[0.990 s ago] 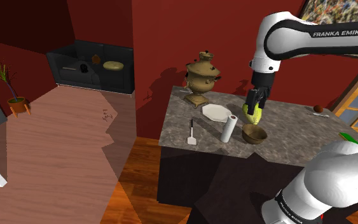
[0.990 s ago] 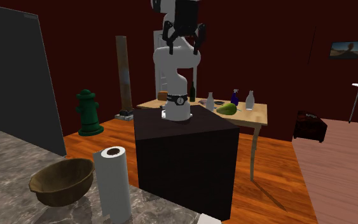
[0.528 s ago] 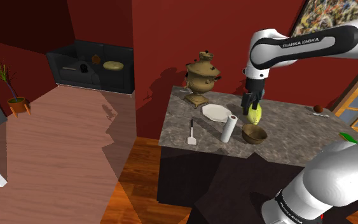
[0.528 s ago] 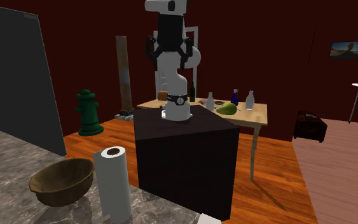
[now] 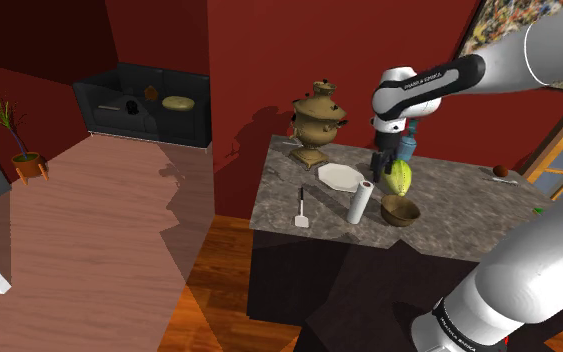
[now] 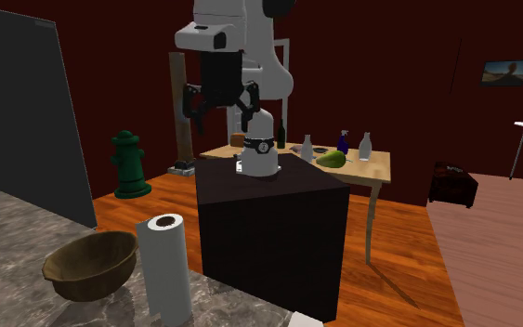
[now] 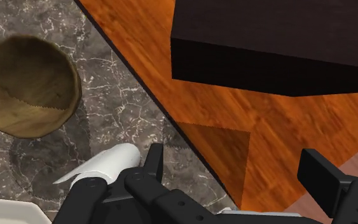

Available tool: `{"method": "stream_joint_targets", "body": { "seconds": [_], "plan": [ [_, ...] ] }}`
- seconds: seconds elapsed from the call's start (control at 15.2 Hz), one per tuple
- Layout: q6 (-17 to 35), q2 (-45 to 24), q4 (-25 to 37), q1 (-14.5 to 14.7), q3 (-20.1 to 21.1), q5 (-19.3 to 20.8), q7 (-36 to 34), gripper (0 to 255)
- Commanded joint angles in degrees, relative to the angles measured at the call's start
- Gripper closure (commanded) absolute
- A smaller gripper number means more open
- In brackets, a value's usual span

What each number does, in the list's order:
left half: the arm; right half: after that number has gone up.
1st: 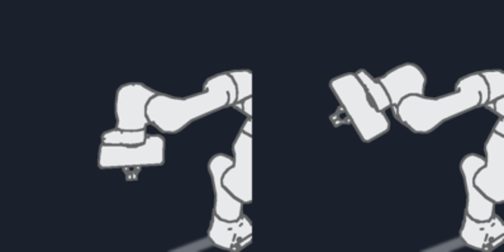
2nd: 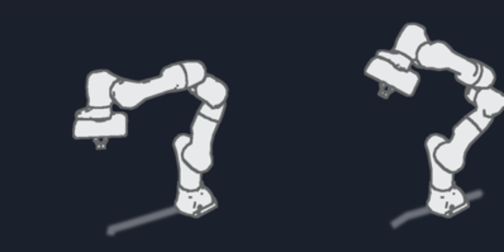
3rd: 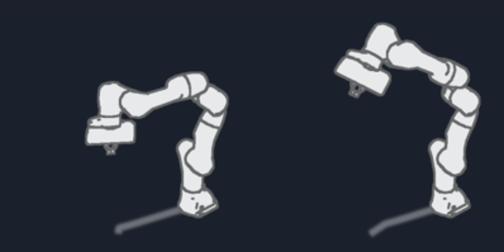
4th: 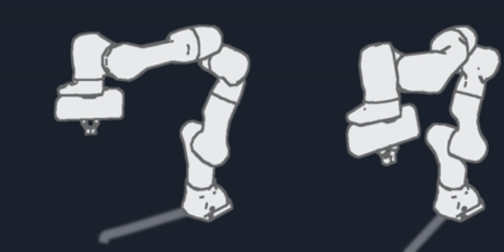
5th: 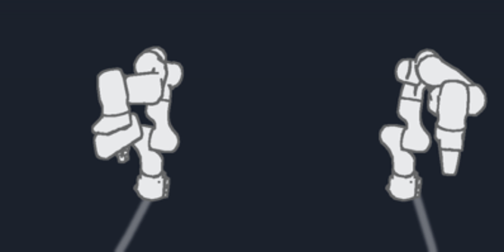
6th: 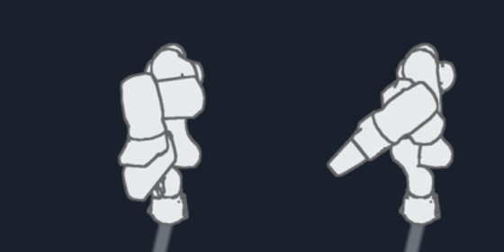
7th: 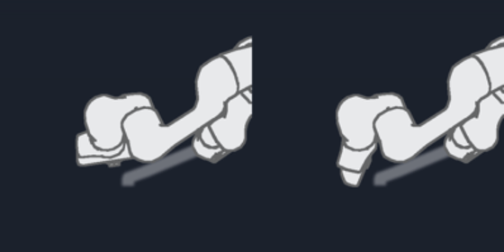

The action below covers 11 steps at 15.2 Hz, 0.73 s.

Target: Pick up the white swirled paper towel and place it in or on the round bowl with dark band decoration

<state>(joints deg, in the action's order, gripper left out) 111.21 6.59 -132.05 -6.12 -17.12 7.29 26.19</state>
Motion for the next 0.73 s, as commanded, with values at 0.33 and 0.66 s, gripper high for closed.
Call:
{"method": "stream_joint_targets", "body": {
  "seconds": [0.33,0.66],
  "plan": [
    [4.7,-16.7,10.8,-2.4,-2.3,-3.9,9.7,0],
    [5.7,-28.7,20.8,-5.3,-1.9,-7.2,15.5,0]
  ]
}}
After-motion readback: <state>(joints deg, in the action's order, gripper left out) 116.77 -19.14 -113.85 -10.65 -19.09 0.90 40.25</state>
